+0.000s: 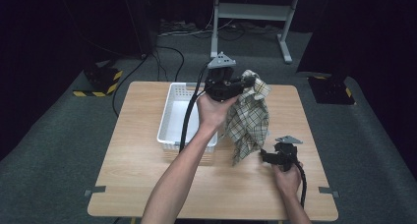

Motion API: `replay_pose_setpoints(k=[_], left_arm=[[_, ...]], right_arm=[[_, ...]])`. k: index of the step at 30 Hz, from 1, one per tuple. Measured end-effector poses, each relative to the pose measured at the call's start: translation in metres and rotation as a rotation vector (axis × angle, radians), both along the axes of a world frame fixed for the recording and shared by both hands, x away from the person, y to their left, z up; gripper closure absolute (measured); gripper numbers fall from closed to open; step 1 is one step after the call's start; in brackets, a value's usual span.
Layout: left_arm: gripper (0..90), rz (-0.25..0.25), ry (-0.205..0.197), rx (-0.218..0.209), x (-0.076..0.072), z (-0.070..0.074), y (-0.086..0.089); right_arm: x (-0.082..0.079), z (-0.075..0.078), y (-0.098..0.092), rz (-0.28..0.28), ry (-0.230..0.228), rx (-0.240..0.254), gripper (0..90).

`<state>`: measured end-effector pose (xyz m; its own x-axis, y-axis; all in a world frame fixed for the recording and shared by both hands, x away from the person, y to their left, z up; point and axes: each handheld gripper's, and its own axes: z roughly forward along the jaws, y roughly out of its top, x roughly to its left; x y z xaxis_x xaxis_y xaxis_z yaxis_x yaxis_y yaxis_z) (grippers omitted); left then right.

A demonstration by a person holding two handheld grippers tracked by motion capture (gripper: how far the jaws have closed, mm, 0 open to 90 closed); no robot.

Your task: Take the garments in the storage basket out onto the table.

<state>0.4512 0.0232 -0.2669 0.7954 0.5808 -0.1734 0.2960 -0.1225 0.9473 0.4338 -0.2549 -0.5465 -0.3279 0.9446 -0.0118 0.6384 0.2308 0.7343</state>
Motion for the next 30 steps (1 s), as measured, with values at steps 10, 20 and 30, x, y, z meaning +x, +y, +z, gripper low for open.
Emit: replay_pose_setpoints(k=[10,20,30], left_arm=[[87.0,-0.007,0.008,0.013,0.003,-0.012,-0.003],[87.0,-0.021,0.015,0.029,0.006,-0.027,-0.008],[86.9,-0.026,0.036,0.041,0.011,-0.051,-0.01]], right_arm=[[0.0,0.0,0.0,0.001,0.0,-0.001,11.7],[0.0,0.0,0.0,0.0,0.001,0.0,11.7],[0.0,0.0,0.0,0.002,0.001,0.0,11.7]])
